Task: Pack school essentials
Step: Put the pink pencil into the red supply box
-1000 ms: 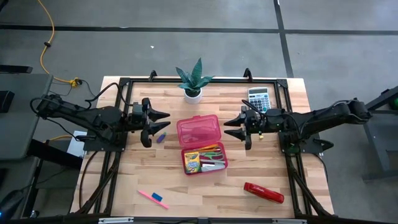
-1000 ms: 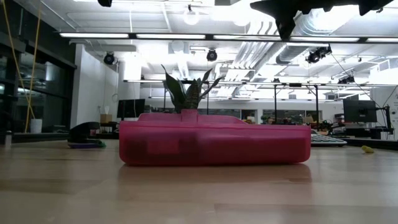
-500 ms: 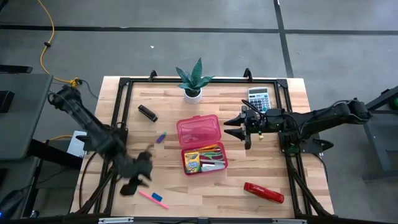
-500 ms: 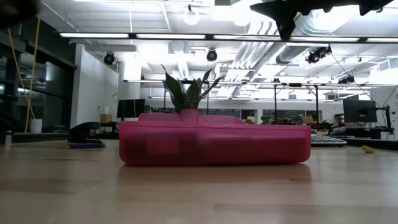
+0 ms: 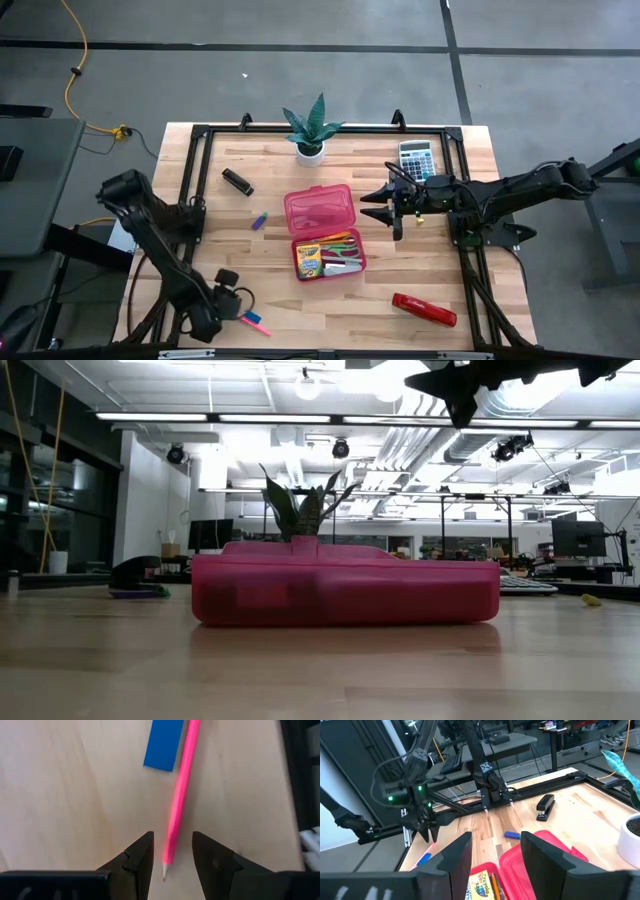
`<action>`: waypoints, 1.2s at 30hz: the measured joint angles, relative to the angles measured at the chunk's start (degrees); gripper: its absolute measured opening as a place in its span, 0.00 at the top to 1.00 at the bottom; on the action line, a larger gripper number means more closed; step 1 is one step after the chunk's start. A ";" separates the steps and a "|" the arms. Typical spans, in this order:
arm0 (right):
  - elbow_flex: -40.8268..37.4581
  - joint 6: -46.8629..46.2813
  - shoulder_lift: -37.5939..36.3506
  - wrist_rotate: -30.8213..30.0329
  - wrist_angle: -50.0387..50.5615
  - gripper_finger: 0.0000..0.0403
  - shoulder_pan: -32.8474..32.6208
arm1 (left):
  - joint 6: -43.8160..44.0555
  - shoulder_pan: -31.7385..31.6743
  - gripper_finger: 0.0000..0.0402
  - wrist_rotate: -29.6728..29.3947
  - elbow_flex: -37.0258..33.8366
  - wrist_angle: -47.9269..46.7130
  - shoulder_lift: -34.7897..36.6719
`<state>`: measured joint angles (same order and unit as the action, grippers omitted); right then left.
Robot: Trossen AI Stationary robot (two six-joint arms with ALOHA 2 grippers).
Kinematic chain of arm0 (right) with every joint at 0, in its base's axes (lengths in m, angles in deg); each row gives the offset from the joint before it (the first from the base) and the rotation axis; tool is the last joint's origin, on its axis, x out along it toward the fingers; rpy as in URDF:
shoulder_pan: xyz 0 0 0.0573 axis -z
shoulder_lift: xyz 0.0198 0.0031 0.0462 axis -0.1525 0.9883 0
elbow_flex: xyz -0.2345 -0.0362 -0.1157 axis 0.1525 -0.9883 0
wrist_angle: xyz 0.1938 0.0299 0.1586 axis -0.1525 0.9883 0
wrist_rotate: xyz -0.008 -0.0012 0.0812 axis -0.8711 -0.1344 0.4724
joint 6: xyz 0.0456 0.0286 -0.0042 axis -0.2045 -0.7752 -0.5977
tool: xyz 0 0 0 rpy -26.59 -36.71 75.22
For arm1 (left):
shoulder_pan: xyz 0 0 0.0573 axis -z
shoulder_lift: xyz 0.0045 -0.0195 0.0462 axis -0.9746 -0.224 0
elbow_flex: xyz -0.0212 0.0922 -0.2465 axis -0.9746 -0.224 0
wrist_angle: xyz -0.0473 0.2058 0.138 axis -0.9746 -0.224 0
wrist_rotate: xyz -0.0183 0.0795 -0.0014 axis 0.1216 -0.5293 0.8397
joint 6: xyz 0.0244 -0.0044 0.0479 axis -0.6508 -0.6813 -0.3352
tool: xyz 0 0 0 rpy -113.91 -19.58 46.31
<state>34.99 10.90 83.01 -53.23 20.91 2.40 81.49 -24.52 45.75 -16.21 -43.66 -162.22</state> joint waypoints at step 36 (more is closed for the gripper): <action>0.02 -0.03 0.02 -2.84 0.43 0.60 0.02 | 0.80 -3.66 1.00 -1.70 -0.11 2.25 20.49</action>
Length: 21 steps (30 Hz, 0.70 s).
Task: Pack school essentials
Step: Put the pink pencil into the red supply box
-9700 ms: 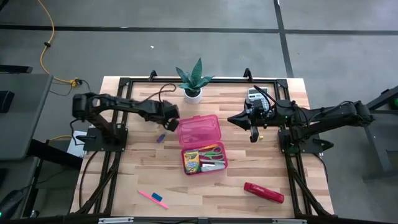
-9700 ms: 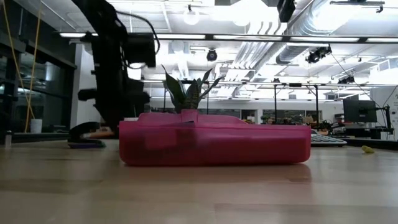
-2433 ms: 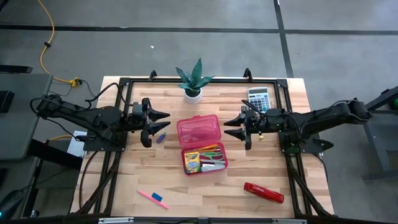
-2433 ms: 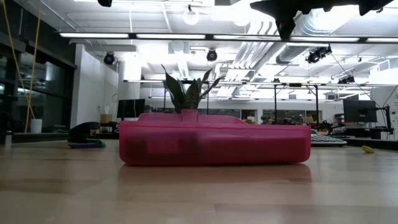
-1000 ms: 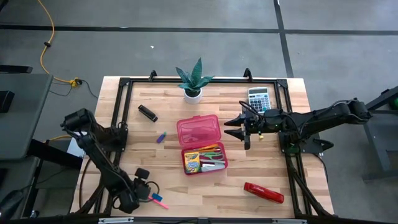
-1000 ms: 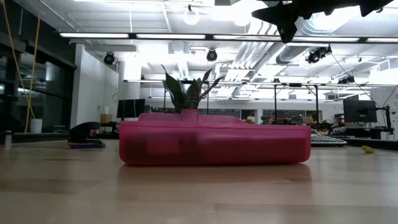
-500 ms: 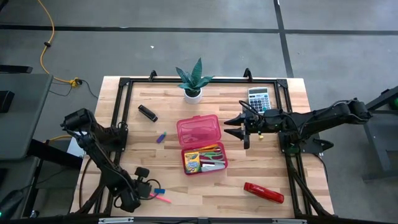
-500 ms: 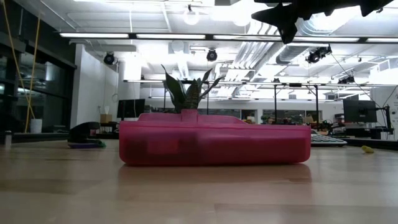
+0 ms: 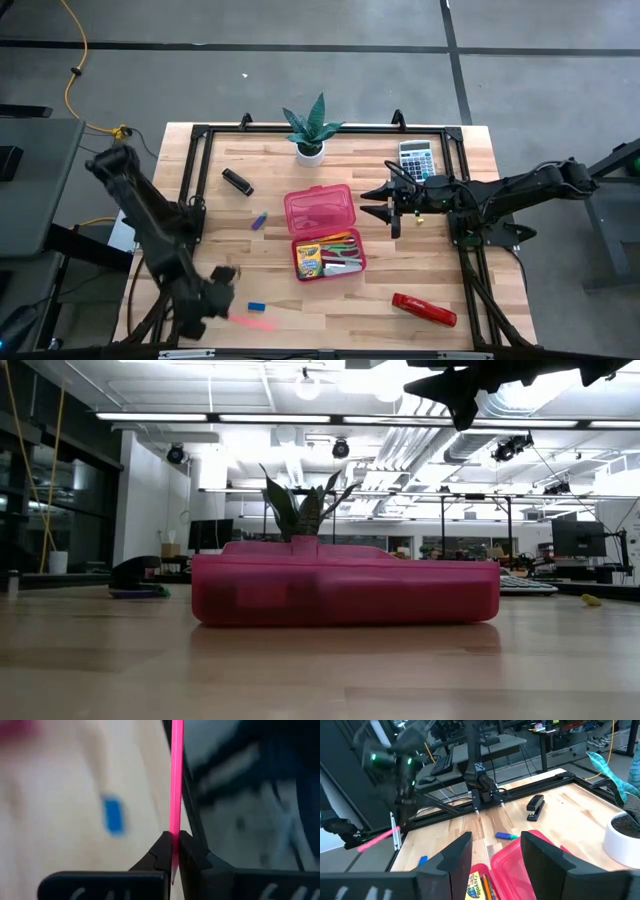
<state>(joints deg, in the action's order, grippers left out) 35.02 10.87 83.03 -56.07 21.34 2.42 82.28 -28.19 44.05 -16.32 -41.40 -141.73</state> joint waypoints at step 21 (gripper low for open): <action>0.00 -1.09 0.00 0.03 -2.95 0.60 0.00 | -19.93 -29.03 1.00 -29.63 -18.07 50.71 17.41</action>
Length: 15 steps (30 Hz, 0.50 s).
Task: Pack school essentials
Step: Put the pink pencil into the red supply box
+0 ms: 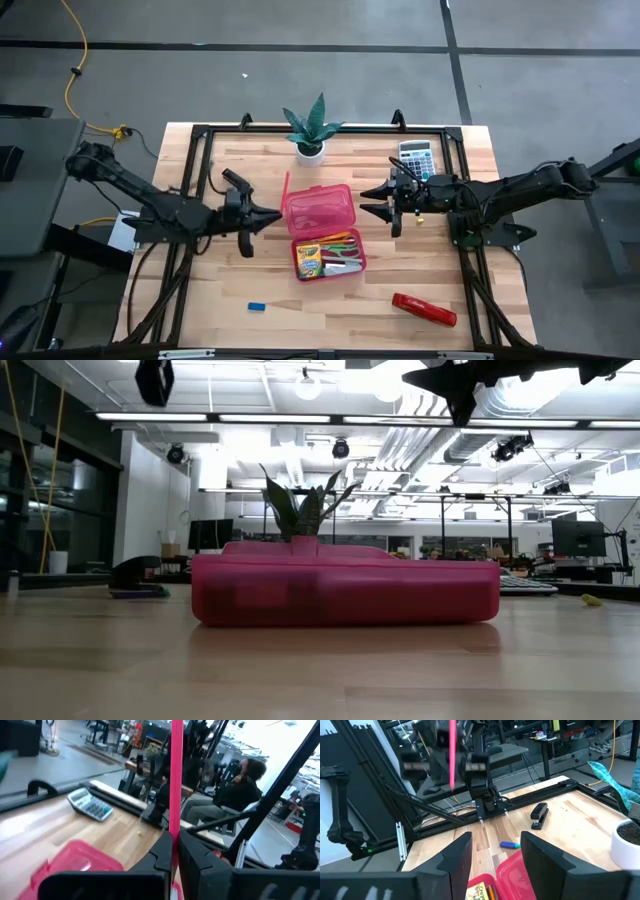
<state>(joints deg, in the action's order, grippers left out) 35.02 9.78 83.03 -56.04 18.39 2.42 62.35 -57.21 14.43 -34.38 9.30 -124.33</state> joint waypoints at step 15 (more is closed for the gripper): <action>0.00 0.02 0.00 0.03 -0.17 0.60 -0.04 | 0.58 -0.01 1.00 -0.58 -0.64 4.00 -5.78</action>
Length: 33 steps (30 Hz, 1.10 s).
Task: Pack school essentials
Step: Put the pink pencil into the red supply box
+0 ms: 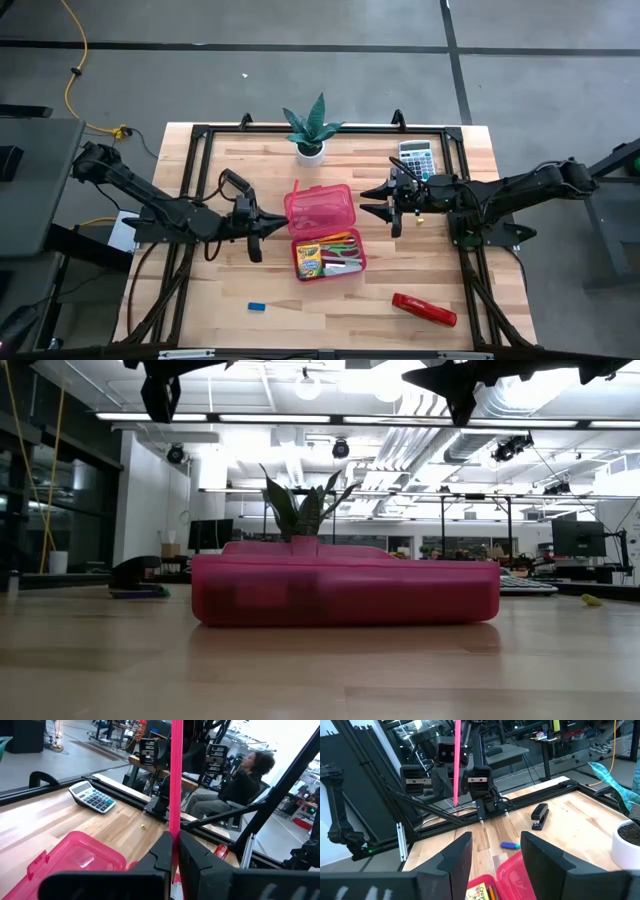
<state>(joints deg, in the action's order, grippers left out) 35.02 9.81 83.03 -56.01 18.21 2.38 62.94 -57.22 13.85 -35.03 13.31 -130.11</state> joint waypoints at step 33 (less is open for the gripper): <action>0.04 3.02 0.00 -0.04 -10.12 0.60 0.00 | -9.24 -10.96 1.00 21.85 17.59 -30.57 -29.48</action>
<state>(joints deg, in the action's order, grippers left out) 35.06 12.82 83.03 -56.05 8.10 2.38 53.69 -68.18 35.70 -17.43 -17.27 -159.59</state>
